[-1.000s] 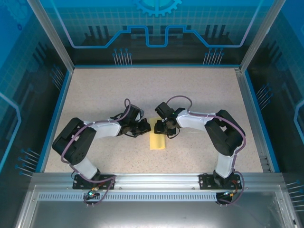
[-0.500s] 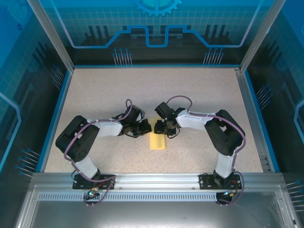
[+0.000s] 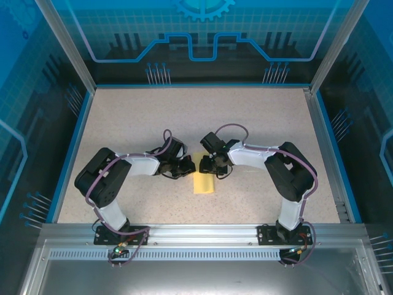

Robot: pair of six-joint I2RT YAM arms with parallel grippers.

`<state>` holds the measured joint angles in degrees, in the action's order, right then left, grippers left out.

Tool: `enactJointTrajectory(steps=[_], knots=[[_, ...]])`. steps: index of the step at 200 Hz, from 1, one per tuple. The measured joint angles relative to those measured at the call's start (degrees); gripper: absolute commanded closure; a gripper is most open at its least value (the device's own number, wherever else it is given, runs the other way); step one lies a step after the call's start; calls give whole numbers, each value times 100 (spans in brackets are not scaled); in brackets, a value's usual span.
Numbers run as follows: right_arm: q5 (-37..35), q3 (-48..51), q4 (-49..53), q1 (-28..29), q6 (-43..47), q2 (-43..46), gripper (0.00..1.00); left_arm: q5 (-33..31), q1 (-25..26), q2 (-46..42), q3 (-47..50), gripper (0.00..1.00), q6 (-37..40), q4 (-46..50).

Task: Fold a paper plane with a square sheet of paper (pick it up from the middle)
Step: Hold the square sheet of paper at the center of the table, then first fold in half a square sheet of paper at the center of the table.

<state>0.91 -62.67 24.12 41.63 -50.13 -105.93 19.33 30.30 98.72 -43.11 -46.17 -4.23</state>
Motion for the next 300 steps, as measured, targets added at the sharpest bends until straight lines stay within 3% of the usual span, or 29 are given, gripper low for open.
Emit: enactJointTrajectory(steps=[65,115,163,212,300], knots=[[151,560,-249,-310,68,763,45,-46,20,26,-92,100,116,177],[192,669,-291,-485,496,1810,59,-61,50,101,-214,100,131,275],[577,308,-315,-160,758,1163,73,-136,105,153,-332,100,133,393],[782,190,-315,-133,820,514,75,-201,138,153,-367,100,153,463],[1126,918,-966,-568,817,487,76,-282,164,153,-411,100,177,557]])
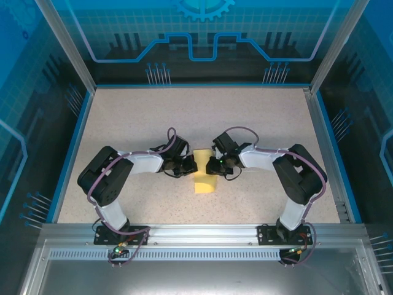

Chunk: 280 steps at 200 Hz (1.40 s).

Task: Fold a paper plane with a square sheet of paper (pick it up from the middle)
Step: First fold in half a square sheet of paper at the center of the table.

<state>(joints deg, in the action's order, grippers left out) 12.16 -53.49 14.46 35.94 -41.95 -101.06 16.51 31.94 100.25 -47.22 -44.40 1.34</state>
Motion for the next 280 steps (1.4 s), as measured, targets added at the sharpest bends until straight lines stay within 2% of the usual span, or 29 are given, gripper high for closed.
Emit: enactJointTrajectory(steps=[79,127,171,227,280], knots=[[614,876,-1113,-385,9,345,79,-35,11,4,-28,100,66,46],[656,1082,-1036,-334,66,946,87,-35,13,4,-31,100,83,52],[841,1172,-1226,-184,11,758,94,-39,17,4,-33,100,83,55],[909,1451,-1335,-175,4,691,95,-79,35,11,-66,100,83,114],[841,1526,-1150,-4,-4,1073,95,-85,39,11,-66,100,83,111]])
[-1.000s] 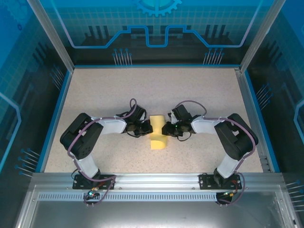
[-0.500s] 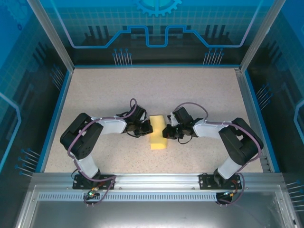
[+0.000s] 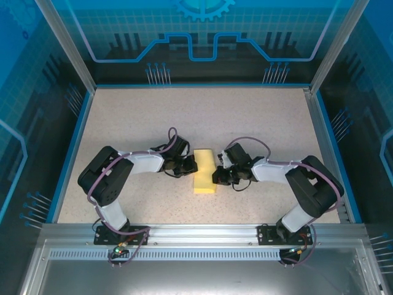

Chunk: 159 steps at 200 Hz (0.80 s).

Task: Fold a paper plane with a square sheet of paper (pick it up from the middle)
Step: First fold in half a square sheet of paper at the center of the table.

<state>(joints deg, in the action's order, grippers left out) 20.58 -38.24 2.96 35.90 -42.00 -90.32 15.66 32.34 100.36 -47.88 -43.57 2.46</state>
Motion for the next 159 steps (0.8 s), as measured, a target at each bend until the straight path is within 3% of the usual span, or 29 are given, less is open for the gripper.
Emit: enactJointTrajectory(steps=[159], knots=[[-92,494,37,470,-282,308,95,-39,11,0,-26,100,0,39]])
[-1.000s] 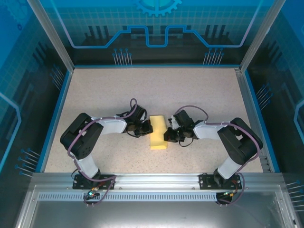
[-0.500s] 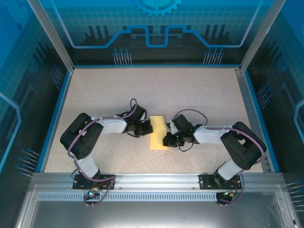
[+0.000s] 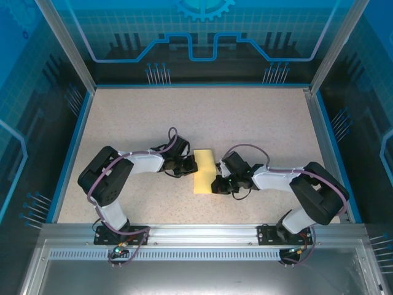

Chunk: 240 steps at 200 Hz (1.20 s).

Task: Fold a paper plane with a square sheet of paper (pick it up from the middle)
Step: First fold in half a square sheet of paper at the center of the table.

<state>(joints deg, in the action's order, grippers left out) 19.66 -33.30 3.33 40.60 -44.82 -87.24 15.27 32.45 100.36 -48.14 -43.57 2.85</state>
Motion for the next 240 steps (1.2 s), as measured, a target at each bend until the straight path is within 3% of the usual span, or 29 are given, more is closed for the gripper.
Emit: enactJointTrajectory(steps=[41,77,160,240], knots=[[-81,-17,153,0,-22,129,92,-4,7,0,-4,100,0,13],[-284,-651,304,-109,57,291,93,-4,9,0,-13,100,2,33],[-420,-1375,-238,-763,199,-1128,94,-52,26,0,-90,100,22,195],[-205,-1095,-831,-1104,-17,-1272,94,-87,42,0,-92,100,22,203]])
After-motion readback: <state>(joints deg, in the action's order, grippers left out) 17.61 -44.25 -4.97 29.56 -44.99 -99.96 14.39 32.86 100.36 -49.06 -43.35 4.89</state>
